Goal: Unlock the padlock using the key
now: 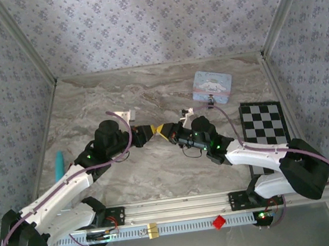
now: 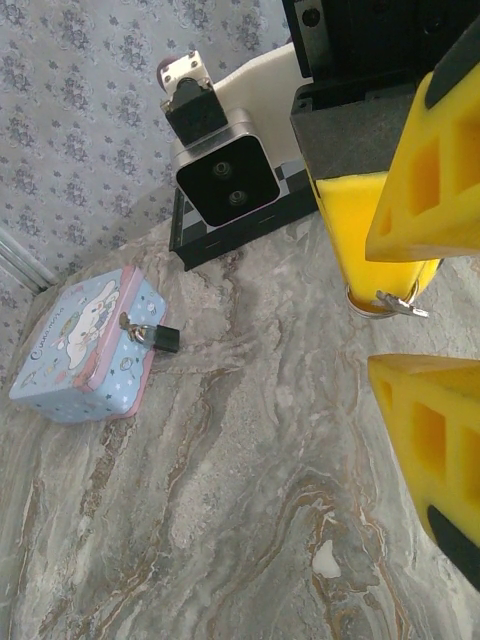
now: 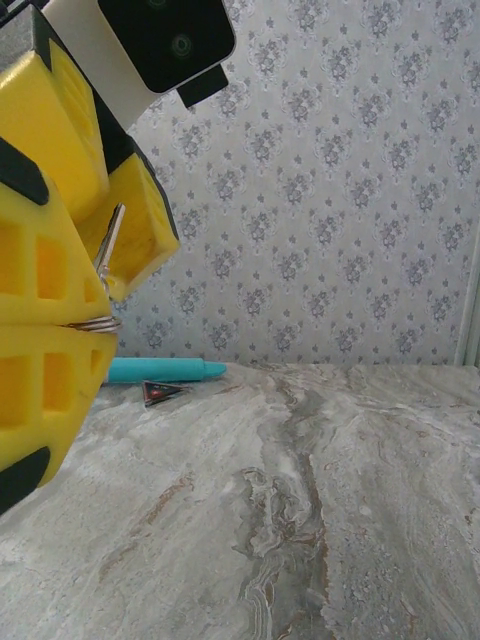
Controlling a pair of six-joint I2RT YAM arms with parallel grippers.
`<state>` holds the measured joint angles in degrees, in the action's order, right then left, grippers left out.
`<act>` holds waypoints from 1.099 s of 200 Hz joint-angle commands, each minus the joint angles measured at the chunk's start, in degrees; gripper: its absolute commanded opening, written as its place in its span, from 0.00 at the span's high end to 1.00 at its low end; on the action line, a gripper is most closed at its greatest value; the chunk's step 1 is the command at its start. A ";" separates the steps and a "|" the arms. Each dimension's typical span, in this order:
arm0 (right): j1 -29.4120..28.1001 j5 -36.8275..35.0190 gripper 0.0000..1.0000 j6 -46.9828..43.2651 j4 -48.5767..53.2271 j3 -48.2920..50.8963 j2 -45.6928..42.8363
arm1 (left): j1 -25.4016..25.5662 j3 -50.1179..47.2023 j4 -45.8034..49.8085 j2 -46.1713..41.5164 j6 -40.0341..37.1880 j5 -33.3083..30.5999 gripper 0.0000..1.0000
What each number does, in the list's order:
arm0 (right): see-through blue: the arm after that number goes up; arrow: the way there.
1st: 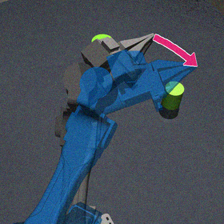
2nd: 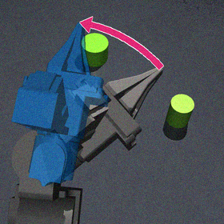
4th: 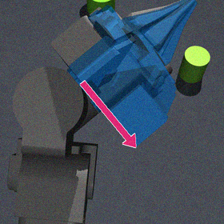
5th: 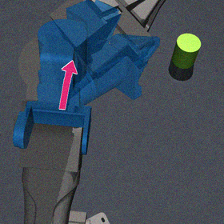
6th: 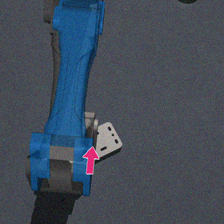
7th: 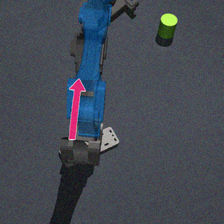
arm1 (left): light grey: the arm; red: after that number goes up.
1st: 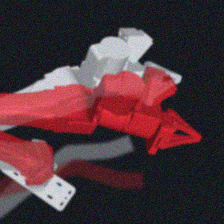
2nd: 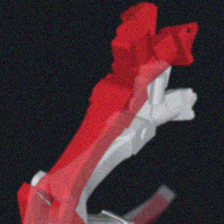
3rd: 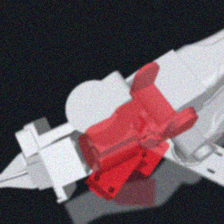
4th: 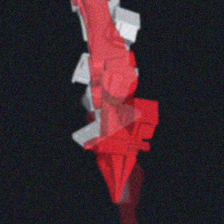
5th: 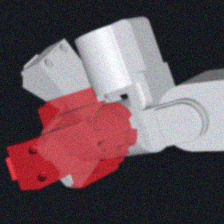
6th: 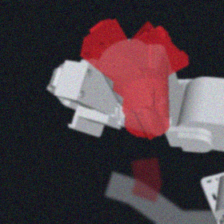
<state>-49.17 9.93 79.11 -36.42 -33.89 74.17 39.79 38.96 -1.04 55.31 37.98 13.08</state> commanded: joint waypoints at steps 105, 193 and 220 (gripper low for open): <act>-0.76 0.70 1.00 -0.21 -1.32 -1.86 0.94 | 0.42 2.45 -1.26 1.47 -1.05 1.51 0.78; -1.12 0.35 1.00 -0.58 -1.27 -1.81 0.96 | 0.34 2.11 -1.51 1.56 -0.81 1.42 0.89; -1.20 0.01 1.00 -0.71 -1.17 -1.63 0.72 | 0.33 2.06 -1.77 1.42 -0.41 1.42 0.97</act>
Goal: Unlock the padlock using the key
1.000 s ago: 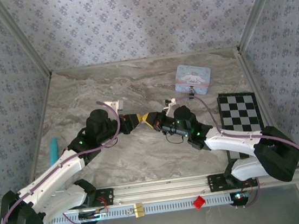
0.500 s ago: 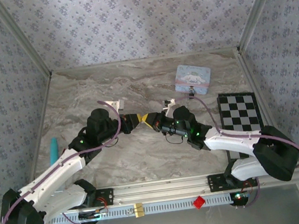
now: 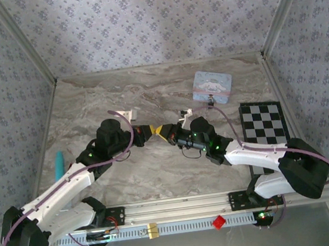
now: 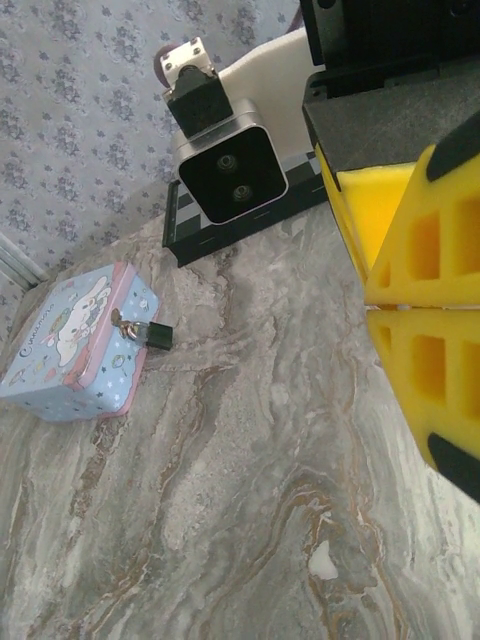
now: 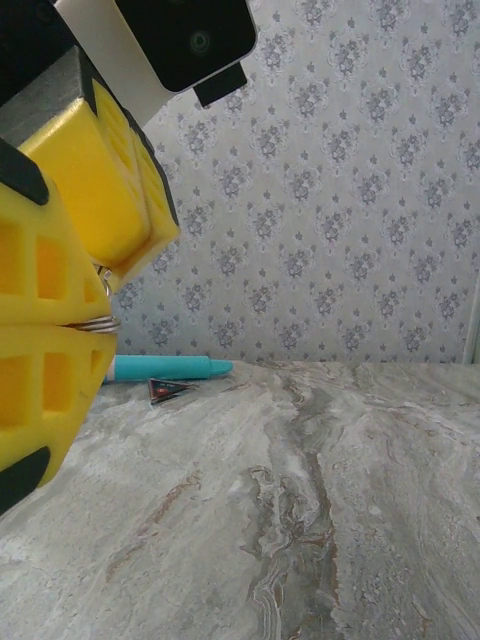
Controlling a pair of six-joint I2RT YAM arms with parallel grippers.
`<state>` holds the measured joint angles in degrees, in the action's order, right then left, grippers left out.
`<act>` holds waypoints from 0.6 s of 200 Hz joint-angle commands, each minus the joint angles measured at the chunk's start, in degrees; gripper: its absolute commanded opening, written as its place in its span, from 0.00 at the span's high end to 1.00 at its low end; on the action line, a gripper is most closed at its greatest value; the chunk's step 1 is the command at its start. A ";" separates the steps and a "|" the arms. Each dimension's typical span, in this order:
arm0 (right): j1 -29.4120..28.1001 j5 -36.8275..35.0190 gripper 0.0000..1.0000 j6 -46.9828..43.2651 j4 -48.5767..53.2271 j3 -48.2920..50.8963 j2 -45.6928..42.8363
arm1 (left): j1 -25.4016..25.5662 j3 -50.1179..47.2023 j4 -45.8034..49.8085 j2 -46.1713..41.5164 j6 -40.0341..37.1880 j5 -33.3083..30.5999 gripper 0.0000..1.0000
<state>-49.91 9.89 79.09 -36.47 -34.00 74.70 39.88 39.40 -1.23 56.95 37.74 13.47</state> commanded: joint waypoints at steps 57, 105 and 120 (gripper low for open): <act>1.71 -1.21 0.59 -26.39 20.34 -7.88 -4.65 | 0.13 1.61 -1.71 -3.56 1.36 -2.76 1.00; 4.33 -0.24 0.43 -35.32 3.79 1.95 -6.90 | 0.19 1.58 -2.46 -7.18 0.02 -2.36 1.00; 4.14 1.68 0.41 -36.36 -6.49 5.39 -7.49 | 0.48 0.77 -4.48 -7.88 0.05 -0.83 1.00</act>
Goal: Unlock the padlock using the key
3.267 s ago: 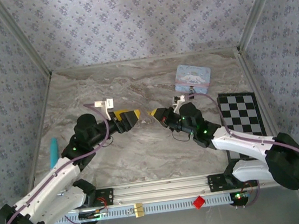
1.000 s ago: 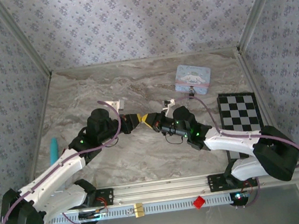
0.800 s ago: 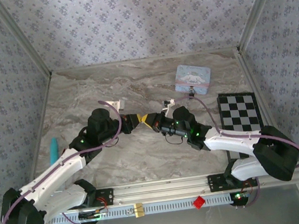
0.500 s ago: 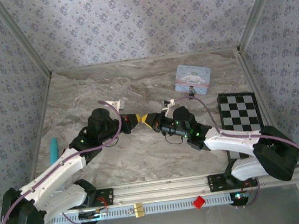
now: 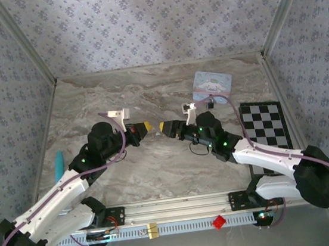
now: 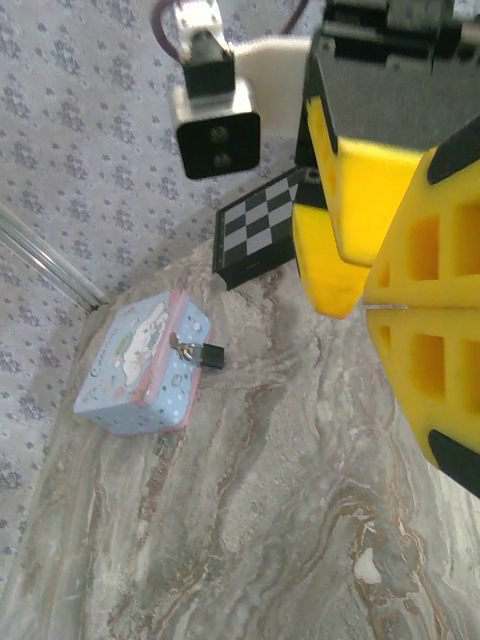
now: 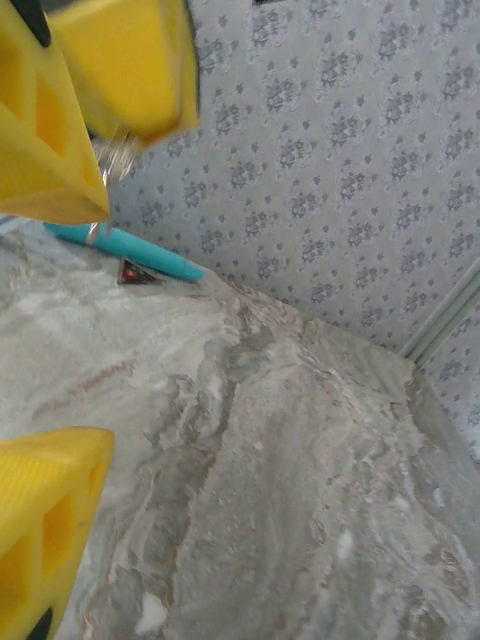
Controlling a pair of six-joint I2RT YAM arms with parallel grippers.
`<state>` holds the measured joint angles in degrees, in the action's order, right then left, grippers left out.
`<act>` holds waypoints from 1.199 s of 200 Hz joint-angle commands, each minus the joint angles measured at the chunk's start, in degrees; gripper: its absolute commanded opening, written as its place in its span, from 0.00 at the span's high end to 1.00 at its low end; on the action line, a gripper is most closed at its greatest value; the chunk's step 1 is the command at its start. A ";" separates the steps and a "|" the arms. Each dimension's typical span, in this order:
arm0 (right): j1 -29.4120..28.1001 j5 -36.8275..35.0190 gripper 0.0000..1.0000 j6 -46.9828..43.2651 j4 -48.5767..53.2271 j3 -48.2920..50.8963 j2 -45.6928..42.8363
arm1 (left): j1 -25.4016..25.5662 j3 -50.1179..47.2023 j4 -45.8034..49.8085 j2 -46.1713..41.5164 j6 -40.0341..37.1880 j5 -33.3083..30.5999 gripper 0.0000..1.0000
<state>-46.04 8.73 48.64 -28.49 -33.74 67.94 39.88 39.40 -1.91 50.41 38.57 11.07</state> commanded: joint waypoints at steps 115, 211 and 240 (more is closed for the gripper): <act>0.39 15.26 0.35 -7.64 -31.96 9.36 -2.85 | 2.74 0.09 -11.18 0.29 -1.65 11.69 1.00; 0.54 19.22 0.58 -5.97 -36.09 8.29 -1.02 | 3.45 0.90 -12.24 2.16 -1.94 13.00 1.00; 0.44 19.65 0.61 -4.89 -36.96 7.81 -0.48 | 3.72 0.86 -14.64 3.07 -0.59 14.62 1.00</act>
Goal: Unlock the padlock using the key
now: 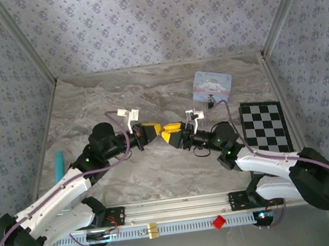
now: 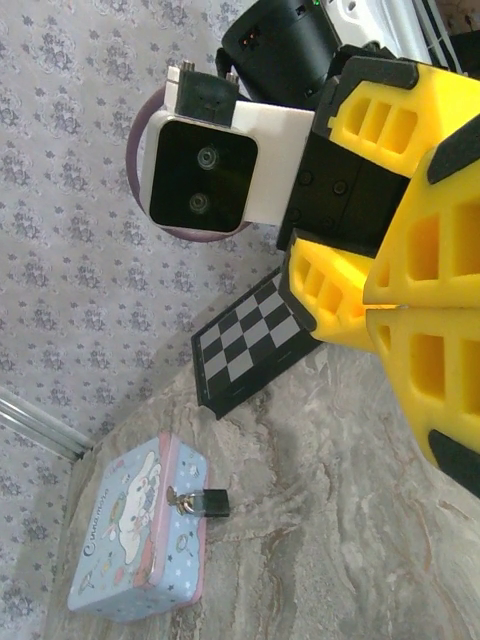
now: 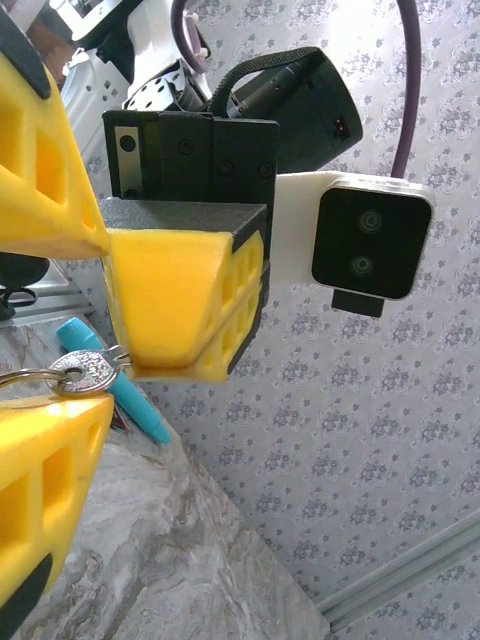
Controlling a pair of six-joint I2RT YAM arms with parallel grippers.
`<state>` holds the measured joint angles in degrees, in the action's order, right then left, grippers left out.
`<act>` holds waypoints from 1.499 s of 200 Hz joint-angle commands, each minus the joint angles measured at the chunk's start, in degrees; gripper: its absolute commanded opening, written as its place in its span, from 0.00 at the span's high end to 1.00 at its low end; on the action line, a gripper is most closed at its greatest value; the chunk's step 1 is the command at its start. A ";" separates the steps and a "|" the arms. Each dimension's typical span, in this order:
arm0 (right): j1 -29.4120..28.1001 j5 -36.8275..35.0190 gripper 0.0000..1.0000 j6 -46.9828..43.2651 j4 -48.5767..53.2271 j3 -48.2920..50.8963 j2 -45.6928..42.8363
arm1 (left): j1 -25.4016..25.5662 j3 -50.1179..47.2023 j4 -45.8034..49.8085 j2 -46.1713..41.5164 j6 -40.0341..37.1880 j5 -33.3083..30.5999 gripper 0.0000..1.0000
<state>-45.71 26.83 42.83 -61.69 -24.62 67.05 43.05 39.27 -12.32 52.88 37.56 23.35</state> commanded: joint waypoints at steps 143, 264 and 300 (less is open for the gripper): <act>1.06 3.85 0.96 2.04 -4.54 -0.17 -0.90 | 0.88 1.37 -2.76 0.78 -0.82 1.57 1.00; 2.69 0.77 1.00 0.76 7.78 0.20 -7.64 | 0.59 1.78 3.97 -2.89 -3.67 -6.93 0.49; 4.01 1.74 1.00 -1.74 19.35 -1.96 -11.01 | -2.15 2.63 8.58 -3.41 -3.60 -10.68 0.31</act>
<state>-42.81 28.10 43.90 -51.94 -24.16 59.00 43.03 39.40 -7.92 50.09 34.92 16.93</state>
